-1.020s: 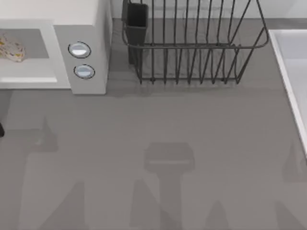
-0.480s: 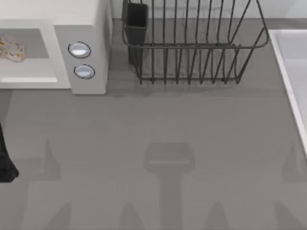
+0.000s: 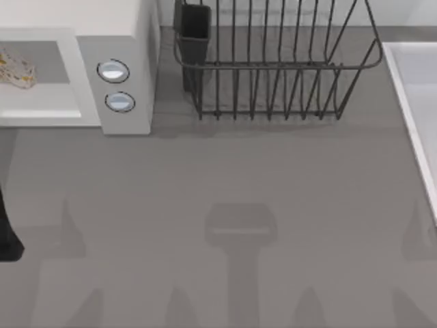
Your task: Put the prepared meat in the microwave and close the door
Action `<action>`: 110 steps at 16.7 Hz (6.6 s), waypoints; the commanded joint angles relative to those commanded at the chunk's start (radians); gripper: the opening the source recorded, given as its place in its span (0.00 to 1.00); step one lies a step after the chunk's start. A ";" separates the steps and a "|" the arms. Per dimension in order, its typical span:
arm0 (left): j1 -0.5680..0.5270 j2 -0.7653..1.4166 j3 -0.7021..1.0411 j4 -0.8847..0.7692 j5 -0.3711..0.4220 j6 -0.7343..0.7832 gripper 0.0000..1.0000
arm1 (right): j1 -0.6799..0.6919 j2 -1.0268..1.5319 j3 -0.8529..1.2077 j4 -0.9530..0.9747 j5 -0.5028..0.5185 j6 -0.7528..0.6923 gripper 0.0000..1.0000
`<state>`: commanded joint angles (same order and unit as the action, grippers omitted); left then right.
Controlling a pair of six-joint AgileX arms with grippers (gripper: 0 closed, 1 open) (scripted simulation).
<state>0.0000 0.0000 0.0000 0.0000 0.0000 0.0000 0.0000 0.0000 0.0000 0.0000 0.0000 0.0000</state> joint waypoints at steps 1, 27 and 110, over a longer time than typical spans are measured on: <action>0.000 0.000 0.000 0.000 0.000 0.000 0.70 | 0.000 0.000 0.000 0.000 0.000 0.000 1.00; -0.223 0.082 -0.001 0.083 -0.223 0.001 0.00 | 0.000 0.000 0.000 0.000 0.000 0.000 1.00; 1.013 1.798 1.036 -0.339 0.658 0.890 0.00 | 0.000 0.000 0.000 0.000 0.000 0.000 1.00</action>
<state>1.0133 1.7978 1.0358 -0.3394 0.6578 0.8902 0.0000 0.0000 0.0000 0.0000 0.0000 0.0000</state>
